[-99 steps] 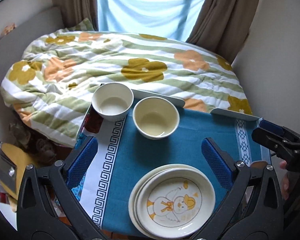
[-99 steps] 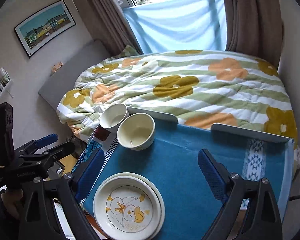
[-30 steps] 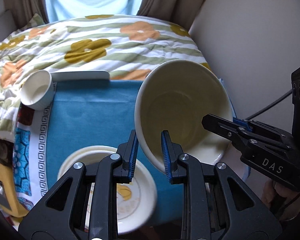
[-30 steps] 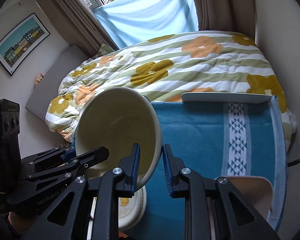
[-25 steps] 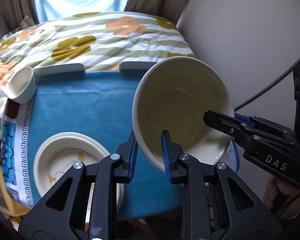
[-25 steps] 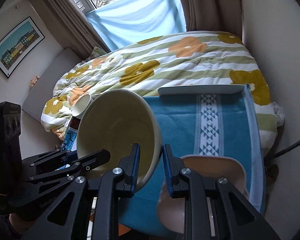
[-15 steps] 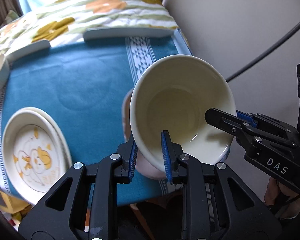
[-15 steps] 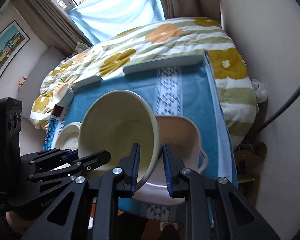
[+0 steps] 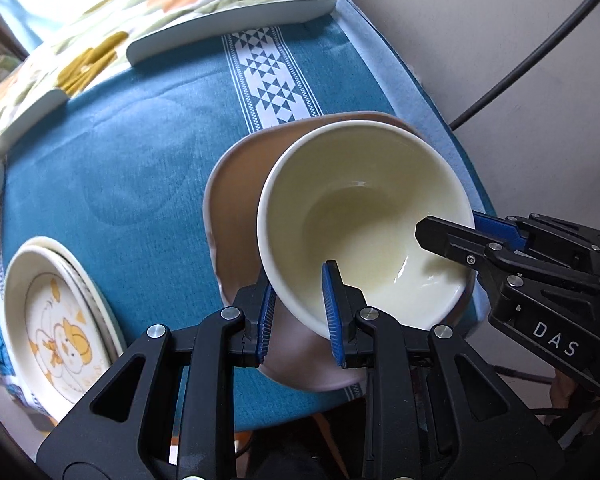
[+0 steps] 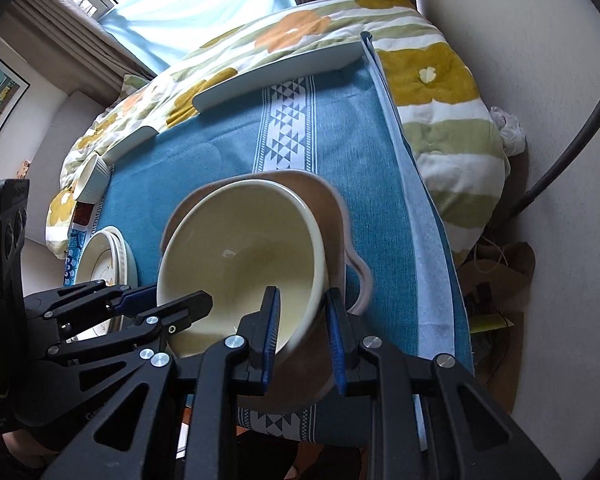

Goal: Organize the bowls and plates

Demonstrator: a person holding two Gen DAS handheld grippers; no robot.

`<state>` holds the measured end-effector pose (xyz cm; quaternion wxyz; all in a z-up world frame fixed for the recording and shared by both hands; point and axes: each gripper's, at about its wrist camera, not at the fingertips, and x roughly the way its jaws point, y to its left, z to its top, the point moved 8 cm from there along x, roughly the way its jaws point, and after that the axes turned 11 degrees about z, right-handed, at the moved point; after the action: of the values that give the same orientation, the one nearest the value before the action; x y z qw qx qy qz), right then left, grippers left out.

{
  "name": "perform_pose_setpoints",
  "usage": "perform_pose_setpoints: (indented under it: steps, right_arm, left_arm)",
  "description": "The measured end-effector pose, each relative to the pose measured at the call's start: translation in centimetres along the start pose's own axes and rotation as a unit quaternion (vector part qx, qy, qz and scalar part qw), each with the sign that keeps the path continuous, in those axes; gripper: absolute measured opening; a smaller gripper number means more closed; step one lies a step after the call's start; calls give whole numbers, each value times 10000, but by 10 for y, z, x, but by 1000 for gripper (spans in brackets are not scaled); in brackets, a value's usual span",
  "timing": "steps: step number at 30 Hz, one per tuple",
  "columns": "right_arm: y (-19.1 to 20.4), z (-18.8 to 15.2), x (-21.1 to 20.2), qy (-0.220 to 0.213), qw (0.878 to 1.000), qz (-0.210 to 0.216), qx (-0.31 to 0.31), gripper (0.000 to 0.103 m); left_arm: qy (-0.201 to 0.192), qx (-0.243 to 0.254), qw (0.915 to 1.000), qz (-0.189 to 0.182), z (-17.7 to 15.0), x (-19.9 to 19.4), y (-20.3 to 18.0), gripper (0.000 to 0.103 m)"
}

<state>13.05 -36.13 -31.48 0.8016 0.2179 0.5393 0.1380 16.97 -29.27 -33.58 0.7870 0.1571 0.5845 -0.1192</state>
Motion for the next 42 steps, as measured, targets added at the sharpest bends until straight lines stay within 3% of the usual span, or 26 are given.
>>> perform_pose_setpoints:
  steps: [14,29,33,38,40,42]
  right_arm:
    - [1,2,4,-10,10000,-76,-34,21]
    - [8,-2,-16,-299,9995,-42,13,21]
    - [17,3,-37,-544,9985,10,-82,21]
    - [35,11,-61,-731,9968,89,-319,21]
    - [43,14,-67,-803,9957,148,-433,21]
    - [53,16,-71,-862,9944,153,-596,23]
  left_arm:
    - [-5,248,9994,240,2,11,3,20]
    - [-296,179,9990,272,-3,-9,8,20]
    - [-793,-128,9961,370,3,-39,23,20]
    - [-1581,-776,9836,398,7,-92,57,22]
    - [-1716,-925,9796,484,7,-105,70,37]
    - [-1886,-1091,9741,601,4,-118,83,86]
